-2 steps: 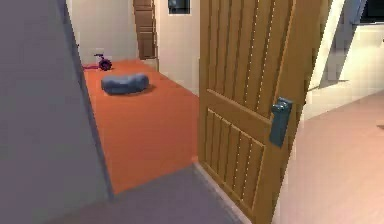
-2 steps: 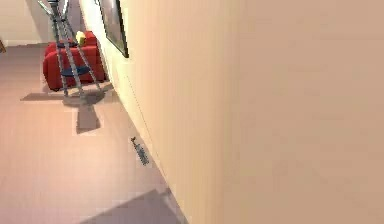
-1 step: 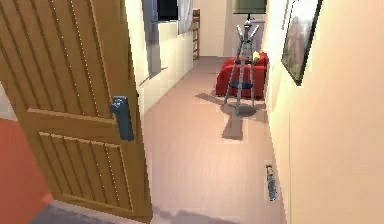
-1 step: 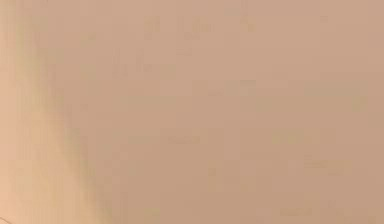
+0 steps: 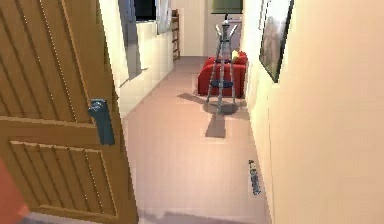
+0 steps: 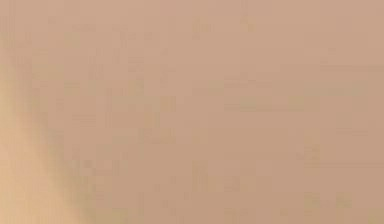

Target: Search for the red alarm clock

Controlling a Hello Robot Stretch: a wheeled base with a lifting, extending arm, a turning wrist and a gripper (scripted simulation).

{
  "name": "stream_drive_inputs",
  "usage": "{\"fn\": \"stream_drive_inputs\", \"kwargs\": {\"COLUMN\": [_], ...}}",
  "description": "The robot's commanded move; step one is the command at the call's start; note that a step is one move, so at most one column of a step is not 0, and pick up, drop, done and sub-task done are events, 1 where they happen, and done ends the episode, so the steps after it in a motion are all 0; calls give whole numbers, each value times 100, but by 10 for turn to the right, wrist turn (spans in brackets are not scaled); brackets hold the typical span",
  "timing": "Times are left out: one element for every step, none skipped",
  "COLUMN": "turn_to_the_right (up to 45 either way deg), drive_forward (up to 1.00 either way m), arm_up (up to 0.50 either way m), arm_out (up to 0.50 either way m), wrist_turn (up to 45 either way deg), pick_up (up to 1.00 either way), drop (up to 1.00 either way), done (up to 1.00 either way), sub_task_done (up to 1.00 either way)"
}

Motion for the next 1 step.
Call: {"fn": "stream_drive_inputs", "kwargs": {"turn_to_the_right": [0], "drive_forward": [100], "arm_up": [0], "arm_out": [0], "wrist_turn": [0], "pick_up": [0], "drop": [0], "done": [0], "sub_task_done": [0]}}
